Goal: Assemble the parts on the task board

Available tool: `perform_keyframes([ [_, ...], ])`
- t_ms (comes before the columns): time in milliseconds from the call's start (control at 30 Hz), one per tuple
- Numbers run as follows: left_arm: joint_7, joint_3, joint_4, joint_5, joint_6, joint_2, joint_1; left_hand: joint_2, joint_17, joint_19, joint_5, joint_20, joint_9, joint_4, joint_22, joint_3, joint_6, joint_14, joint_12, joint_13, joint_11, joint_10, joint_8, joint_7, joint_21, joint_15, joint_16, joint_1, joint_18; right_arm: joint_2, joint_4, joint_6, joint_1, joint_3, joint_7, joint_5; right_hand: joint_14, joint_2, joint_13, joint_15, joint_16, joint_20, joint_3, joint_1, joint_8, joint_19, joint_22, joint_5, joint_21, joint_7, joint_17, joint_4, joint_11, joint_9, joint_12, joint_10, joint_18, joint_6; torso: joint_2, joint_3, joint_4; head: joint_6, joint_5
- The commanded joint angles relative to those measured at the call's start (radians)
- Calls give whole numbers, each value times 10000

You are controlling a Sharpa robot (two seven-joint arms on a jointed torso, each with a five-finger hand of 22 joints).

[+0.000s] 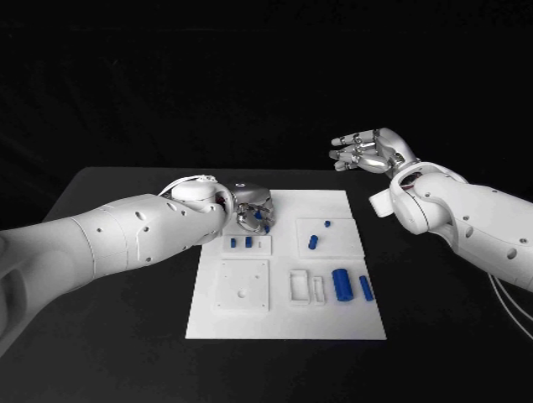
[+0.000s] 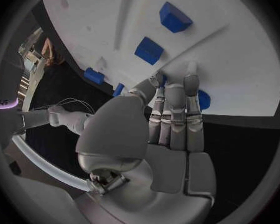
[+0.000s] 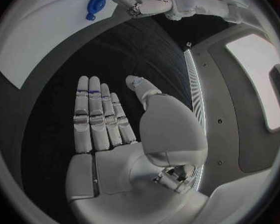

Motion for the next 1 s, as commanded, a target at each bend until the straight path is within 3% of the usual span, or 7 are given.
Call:
perform_keyframes([
  [33, -111, -9, -31, -50, 282, 16, -34, 55, 15, -69, 53, -15, -4, 8, 225, 52, 55, 55, -61, 10, 24, 80, -37, 15, 41, 11, 63, 40, 163, 5, 16, 137, -3, 4, 113, 11, -81, -11, -13, -2, -39, 16, -27, -112, 10, -56, -15, 52, -11, 11, -10, -12, -7, -7, -26, -86, 92, -18, -6, -1, 7, -8, 5],
  [467, -22, -9, -59, -56, 342, 73, -70, 180, 32, -60, -39, -44, 0, 101, 213, -148, 378, 111, -57, 19, -88, 604, -34, -4, 213, -27, 115, 96, 153, 25, 13, 138, -3, 4, 119, 11, -81, -11, -13, -2, -39, 16, -27, -112, 10, -56, -15, 52, -11, 11, -10, -12, -7, -7, -26, -86, 92, -18, -1, -3, -5, -20, 16],
  [1000, -11, -8, -162, -54, 371, 193, -178, 192, 20, -39, -119, 10, -4, 260, 188, -403, 276, 127, -57, 19, -47, 546, -36, 10, 164, 41, 105, -55, 163, 0, 34, 128, -3, 4, 104, 11, -81, -1, -12, -3, -39, 15, -28, -119, 12, -56, -15, 54, -9, 8, -8, -9, -9, -6, -26, -83, 91, 6, -4, 1, 7, -51, 36],
])
